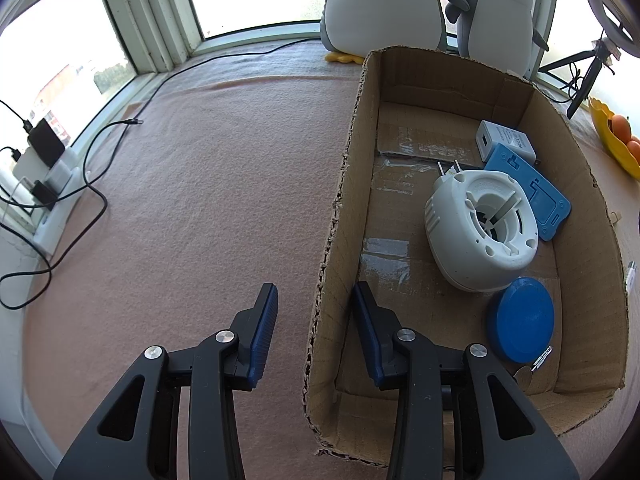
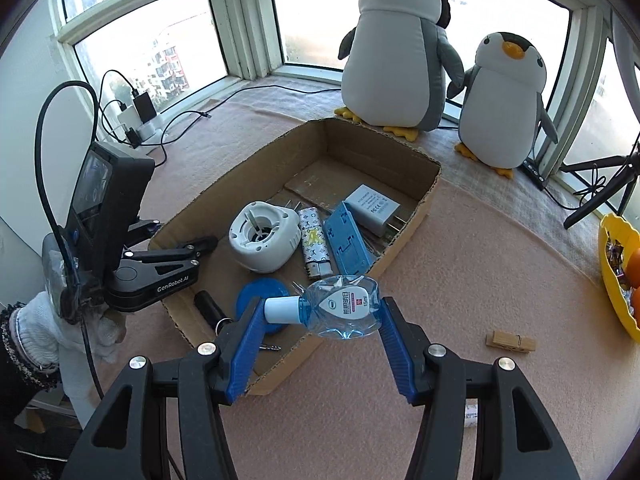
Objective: Organize rigid objects
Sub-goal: 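Carry the blue eye-drop bottle with the right tool into the box and release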
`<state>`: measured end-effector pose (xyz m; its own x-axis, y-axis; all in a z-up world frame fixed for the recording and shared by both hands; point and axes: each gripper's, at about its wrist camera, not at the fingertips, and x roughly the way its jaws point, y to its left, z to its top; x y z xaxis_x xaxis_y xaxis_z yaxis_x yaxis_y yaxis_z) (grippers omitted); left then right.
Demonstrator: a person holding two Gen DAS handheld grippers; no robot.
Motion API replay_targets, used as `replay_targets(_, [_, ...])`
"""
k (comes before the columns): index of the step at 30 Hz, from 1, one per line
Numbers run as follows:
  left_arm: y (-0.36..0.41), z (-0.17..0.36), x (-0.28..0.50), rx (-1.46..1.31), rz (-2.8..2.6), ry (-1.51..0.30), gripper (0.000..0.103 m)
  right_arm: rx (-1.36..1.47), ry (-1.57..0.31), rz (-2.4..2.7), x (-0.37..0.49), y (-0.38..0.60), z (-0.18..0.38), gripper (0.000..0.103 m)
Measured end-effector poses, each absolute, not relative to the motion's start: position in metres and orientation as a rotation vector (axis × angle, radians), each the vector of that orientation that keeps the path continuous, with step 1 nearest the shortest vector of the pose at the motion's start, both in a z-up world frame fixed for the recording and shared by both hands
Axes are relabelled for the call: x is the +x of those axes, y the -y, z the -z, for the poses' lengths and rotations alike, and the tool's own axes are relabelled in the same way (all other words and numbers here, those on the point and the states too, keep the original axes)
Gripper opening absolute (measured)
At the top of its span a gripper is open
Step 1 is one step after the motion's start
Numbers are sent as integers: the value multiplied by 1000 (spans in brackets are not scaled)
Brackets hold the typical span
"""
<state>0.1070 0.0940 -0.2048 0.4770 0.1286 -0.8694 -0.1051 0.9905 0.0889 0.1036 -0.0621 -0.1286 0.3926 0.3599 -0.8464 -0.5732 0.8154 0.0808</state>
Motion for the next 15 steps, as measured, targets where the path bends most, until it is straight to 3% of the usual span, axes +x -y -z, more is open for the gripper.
replay_targets(15, [-95,205,107,21,-144,-1063,38,-269,-1025,-620,111,35,143,53])
